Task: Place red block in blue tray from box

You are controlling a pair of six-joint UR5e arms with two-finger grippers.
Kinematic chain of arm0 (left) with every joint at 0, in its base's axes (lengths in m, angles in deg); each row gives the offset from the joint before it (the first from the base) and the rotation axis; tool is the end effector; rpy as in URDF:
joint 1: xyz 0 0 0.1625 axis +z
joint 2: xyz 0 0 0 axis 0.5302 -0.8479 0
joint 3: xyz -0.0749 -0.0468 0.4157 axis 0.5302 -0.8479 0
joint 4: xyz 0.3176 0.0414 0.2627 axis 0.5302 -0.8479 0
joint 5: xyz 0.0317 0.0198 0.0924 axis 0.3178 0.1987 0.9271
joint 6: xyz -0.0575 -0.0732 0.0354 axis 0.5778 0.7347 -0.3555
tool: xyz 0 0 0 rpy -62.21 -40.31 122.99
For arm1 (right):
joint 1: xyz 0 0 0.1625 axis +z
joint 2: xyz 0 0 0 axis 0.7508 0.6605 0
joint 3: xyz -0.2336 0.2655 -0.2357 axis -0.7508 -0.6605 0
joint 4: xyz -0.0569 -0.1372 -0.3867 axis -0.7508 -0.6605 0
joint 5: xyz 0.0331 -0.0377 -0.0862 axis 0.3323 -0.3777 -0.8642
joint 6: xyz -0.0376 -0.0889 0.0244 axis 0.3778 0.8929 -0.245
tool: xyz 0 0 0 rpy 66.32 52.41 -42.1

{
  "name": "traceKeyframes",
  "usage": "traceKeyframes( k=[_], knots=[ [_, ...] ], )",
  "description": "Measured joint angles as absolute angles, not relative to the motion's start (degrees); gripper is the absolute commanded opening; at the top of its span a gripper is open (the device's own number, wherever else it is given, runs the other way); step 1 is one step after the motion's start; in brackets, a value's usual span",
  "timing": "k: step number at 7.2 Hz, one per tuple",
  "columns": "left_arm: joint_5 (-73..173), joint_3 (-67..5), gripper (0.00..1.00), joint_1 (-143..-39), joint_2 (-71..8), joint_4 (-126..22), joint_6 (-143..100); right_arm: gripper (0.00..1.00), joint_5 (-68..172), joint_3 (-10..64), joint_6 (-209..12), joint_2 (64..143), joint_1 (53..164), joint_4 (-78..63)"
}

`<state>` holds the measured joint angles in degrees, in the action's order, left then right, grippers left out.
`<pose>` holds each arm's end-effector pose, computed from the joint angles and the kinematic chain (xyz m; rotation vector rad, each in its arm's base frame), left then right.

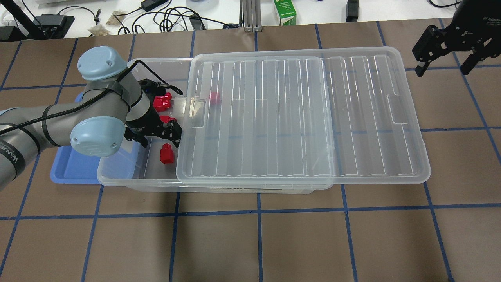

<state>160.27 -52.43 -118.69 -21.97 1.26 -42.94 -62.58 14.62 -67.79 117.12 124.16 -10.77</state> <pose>-0.1065 -0.5023 0.2631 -0.0827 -3.1077 -0.1364 -0.0058 -0.5431 0.4937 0.0115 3.1348 0.1957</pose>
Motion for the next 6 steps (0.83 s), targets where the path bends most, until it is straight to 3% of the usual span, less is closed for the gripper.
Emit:
traceKeyframes(
  k=[6],
  knots=[
    [160.4, -54.3, 1.0, -117.8, -25.4, 4.7, -43.2, 1.0, -62.6, 14.9, -70.6, 118.6, 127.4, -10.7]
  ],
)
